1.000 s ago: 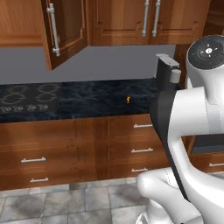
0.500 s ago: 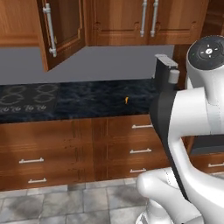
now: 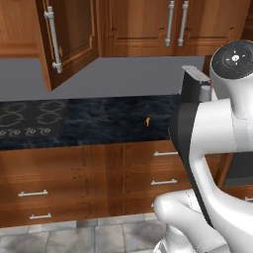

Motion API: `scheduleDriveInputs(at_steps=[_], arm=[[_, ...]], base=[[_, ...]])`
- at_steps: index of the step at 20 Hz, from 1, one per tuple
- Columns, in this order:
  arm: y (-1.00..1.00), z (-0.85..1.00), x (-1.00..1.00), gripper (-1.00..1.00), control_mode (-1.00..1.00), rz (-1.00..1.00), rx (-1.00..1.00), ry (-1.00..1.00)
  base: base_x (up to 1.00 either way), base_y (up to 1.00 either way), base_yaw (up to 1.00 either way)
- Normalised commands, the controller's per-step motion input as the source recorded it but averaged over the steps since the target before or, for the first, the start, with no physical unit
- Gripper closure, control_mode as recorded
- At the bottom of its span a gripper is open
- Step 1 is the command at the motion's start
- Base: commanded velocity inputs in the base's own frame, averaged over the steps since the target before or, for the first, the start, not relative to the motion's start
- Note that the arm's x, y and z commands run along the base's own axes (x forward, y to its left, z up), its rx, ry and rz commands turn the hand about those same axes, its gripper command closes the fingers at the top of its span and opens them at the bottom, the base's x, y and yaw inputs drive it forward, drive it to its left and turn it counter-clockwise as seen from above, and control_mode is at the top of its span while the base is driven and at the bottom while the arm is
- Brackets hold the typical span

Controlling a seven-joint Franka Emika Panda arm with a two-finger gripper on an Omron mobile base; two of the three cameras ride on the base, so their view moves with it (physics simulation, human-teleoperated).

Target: Retrieve the tupperware from the cabinet, then place the raw meat into the tupperware to avoid contamination.

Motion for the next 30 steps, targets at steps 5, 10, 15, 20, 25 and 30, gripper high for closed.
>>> scheduleDriveInputs(at_steps=[5, 10, 15, 20, 25, 30], arm=[[0.0, 0.0, 0.0, 1.0, 1.0, 0.0, 0.0, 0.0], [0.0, 0.0, 0.0, 1.0, 1.0, 0.0, 0.0, 0.0], [0.0, 0.0, 0.0, 1.0, 1.0, 0.0, 0.0, 0.0], [0.0, 0.0, 0.0, 1.0, 1.0, 0.0, 0.0, 0.0], [0.0, 0.0, 0.0, 1.0, 1.0, 0.0, 0.0, 0.0], [0.0, 0.0, 0.0, 1.0, 1.0, 0.0, 0.0, 0.0]], base=[[0.51, -0.15, 0.03], [0.47, -0.15, 0.02], [0.4, -0.19, 0.02], [0.45, -0.23, 0.03], [0.46, -0.25, 0.03], [0.42, -0.26, 0.03]])
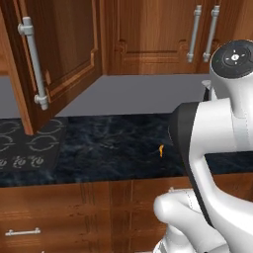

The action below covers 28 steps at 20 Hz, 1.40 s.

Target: Retrieve the tupperware from the cabinet, then place the raw meat into the tupperware to avoid contamination.

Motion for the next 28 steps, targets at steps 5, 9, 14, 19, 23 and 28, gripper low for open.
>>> scheduleDriveInputs(at_steps=[5, 9, 14, 19, 23, 28], arm=[[0.0, 0.0, 0.0, 1.0, 1.0, 0.0, 0.0, 0.0], [0.0, 0.0, 0.0, 1.0, 1.0, 0.0, 0.0, 0.0], [0.0, 0.0, 0.0, 1.0, 1.0, 0.0, 0.0, 0.0], [0.0, 0.0, 0.0, 1.0, 1.0, 0.0, 0.0, 0.0], [0.0, 0.0, 0.0, 1.0, 1.0, 0.0, 0.0, 0.0], [0.0, 0.0, 0.0, 1.0, 1.0, 0.0, 0.0, 0.0]], base=[[0.37, -0.23, 0.03], [0.36, -0.21, 0.03], [0.35, -0.2, 0.02], [0.32, -0.17, 0.02], [0.25, -0.11, 0.02], [0.25, -0.1, 0.01]])
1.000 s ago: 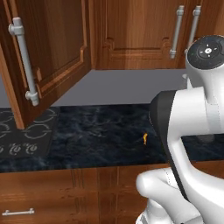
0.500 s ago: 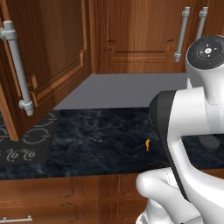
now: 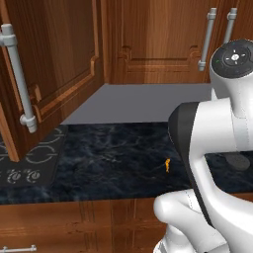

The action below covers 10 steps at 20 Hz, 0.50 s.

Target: Retrieve the tupperware from the cabinet, then place the raw meat into the tupperware to avoid contamination.

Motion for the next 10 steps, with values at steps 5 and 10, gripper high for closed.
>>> scheduleDriveInputs(at_steps=[5, 10], arm=[[0.0, 0.0, 0.0, 1.0, 1.0, 0.0, 0.0, 0.0], [0.0, 0.0, 0.0, 1.0, 1.0, 0.0, 0.0, 0.0]], base=[[0.08, 0.0, 0.02], [0.01, 0.0, 0.01]])
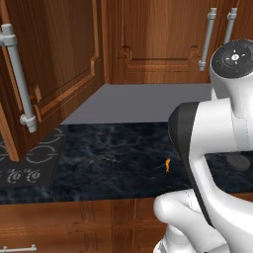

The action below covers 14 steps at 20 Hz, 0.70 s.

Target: Retrieve the tupperware from the cabinet, then place the raw meat into the tupperware to avoid contamination.

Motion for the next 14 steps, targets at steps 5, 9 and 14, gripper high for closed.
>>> scheduleDriveInputs(at_steps=[5, 9, 14], arm=[[0.0, 0.0, 0.0, 1.0, 1.0, 0.0, 0.0, 0.0], [0.0, 0.0, 0.0, 1.0, -1.0, 0.0, 0.0, 0.0], [0.08, -0.14, 0.0, 1.0, -1.0, 0.0, 0.02, 0.0]], base=[[0.0, 0.0, 0.0], [0.0, 0.0, 0.0], [0.0, 0.0, 0.0]])
